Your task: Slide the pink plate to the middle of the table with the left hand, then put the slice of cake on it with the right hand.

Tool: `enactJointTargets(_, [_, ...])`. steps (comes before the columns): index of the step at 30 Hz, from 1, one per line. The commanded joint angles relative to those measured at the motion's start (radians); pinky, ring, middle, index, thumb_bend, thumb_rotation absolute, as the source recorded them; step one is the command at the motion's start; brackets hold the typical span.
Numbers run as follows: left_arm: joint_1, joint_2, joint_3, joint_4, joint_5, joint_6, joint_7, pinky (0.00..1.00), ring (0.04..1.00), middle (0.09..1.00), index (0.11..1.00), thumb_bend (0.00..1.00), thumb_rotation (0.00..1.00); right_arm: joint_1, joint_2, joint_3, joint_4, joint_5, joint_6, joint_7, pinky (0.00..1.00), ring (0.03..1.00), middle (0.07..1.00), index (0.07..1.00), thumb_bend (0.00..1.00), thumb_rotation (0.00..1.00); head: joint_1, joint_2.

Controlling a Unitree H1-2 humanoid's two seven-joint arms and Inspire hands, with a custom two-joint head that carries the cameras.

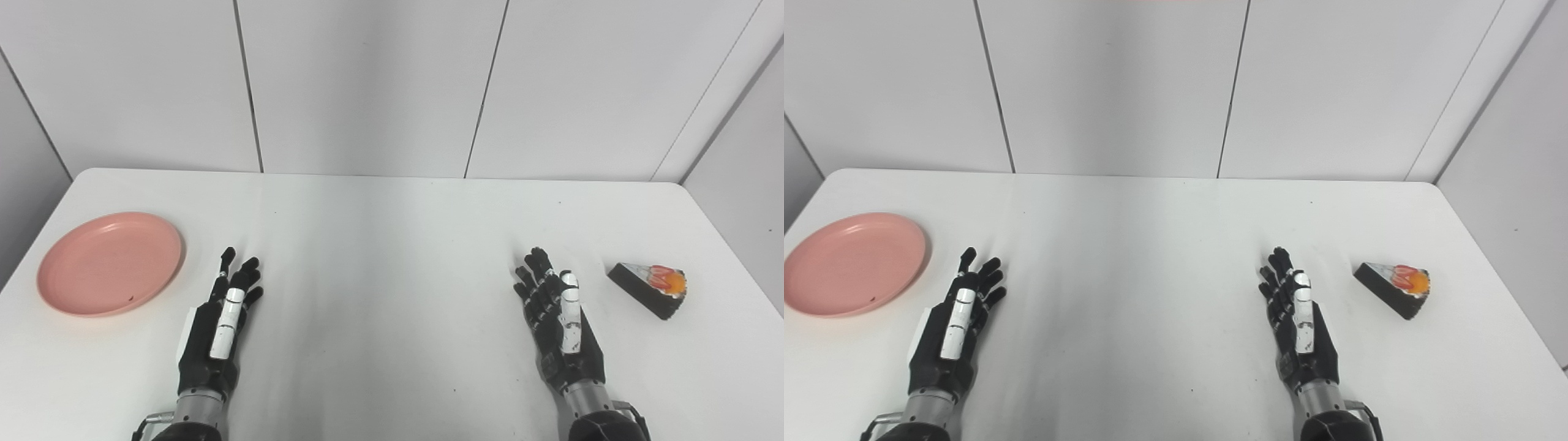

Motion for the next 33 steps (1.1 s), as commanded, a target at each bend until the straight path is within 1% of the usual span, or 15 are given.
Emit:
enactJointTargets(1, [-0.029,0.005,-0.003,-0.007,0.001,-0.032,-0.007,0.91,0.929,0.916,1.000,0.77,0.84,0.003,0.001,-0.001,-0.010,0.004,-0.006,-0.003,1.00,0.963,0.979,0.961,0.79,0.99,0.000,0.001])
enactJointTargets(4, [-0.028,0.007,-0.002,-0.009,-0.001,-0.033,-0.009,0.91,0.931,0.918,1.000,0.77,0.85,0.004,0.004,0.000,-0.009,0.002,-0.012,-0.004,0.99,0.962,0.983,0.965,0.80,0.99,-0.003,0.003])
enactJointTargets(6, [-0.027,0.007,-0.001,-0.011,-0.001,-0.033,-0.009,0.91,0.934,0.936,1.000,0.76,0.85,0.004,0.004,0.001,-0.006,-0.001,-0.021,-0.003,1.00,0.967,0.988,0.970,0.81,0.98,-0.005,0.003])
enactJointTargets(7, [-0.027,0.007,0.000,-0.012,-0.002,-0.032,-0.008,0.93,0.945,0.956,1.000,0.75,0.85,0.003,0.004,0.002,-0.003,-0.003,-0.026,-0.001,1.00,0.969,0.991,0.973,0.81,0.98,-0.006,0.003])
enactJointTargets(9, [-0.026,0.007,-0.001,-0.014,-0.001,-0.032,-0.009,0.94,0.952,0.967,1.000,0.75,0.85,0.003,0.003,0.003,0.001,-0.005,-0.033,0.001,1.00,0.970,0.992,0.973,0.81,0.99,-0.007,0.002])
enactJointTargets(11, [-0.027,0.008,-0.002,-0.014,0.001,-0.034,-0.009,0.98,0.982,0.993,1.000,0.75,0.86,0.002,0.002,0.004,0.006,-0.008,-0.041,0.002,1.00,0.963,0.987,0.968,0.82,0.98,-0.006,0.001])
enactJointTargets(15, [-0.028,0.009,-0.005,-0.014,0.013,-0.036,-0.005,1.00,0.999,1.000,1.000,0.76,0.87,0.002,0.002,0.005,0.007,-0.009,-0.040,0.001,0.99,0.961,0.983,0.965,0.84,0.97,-0.006,0.001])
enactJointTargets(20, [-0.029,0.010,-0.006,-0.013,0.037,-0.045,0.004,1.00,1.000,1.000,1.000,0.78,0.89,0.002,0.001,0.006,0.006,-0.011,-0.037,0.000,0.99,0.963,0.980,0.963,0.83,0.97,-0.006,0.002])
enactJointTargets(22, [-0.028,0.008,-0.003,-0.011,0.035,-0.062,0.003,1.00,1.000,1.000,1.000,0.77,0.89,0.003,0.001,0.006,0.003,-0.011,-0.037,0.000,0.98,0.962,0.981,0.962,0.83,0.97,-0.006,0.002])
enactJointTargets(24, [-0.026,0.007,-0.002,-0.005,0.037,-0.091,0.003,1.00,1.000,1.000,1.000,0.76,0.88,0.004,0.002,0.007,0.001,-0.010,-0.037,0.001,0.99,0.961,0.982,0.962,0.84,0.97,-0.008,0.003])
enactJointTargets(25, [-0.026,0.006,-0.002,0.002,0.042,-0.119,0.004,1.00,1.000,1.000,1.000,0.75,0.88,0.004,0.003,0.008,-0.003,-0.010,-0.032,-0.001,0.99,0.961,0.982,0.962,0.84,0.97,-0.008,0.004])
enactJointTargets(27, [-0.026,0.007,-0.004,0.014,0.052,-0.166,0.005,1.00,1.000,1.000,1.000,0.72,0.88,0.005,0.003,0.009,-0.008,-0.011,-0.026,-0.004,0.98,0.956,0.979,0.958,0.84,0.97,-0.009,0.004])
enactJointTargets(29, [-0.026,0.009,-0.007,0.022,0.062,-0.197,0.002,1.00,1.000,1.000,1.000,0.69,0.89,0.004,0.003,0.010,-0.007,-0.011,-0.026,-0.004,0.98,0.958,0.980,0.960,0.83,0.98,-0.008,0.004])
enactJointTargets(33, [-0.024,0.009,-0.009,0.026,0.069,-0.213,0.004,1.00,1.000,1.000,1.000,0.71,0.89,0.003,0.000,0.011,-0.004,-0.011,-0.026,-0.003,0.99,0.959,0.980,0.959,0.83,0.98,-0.008,0.004])
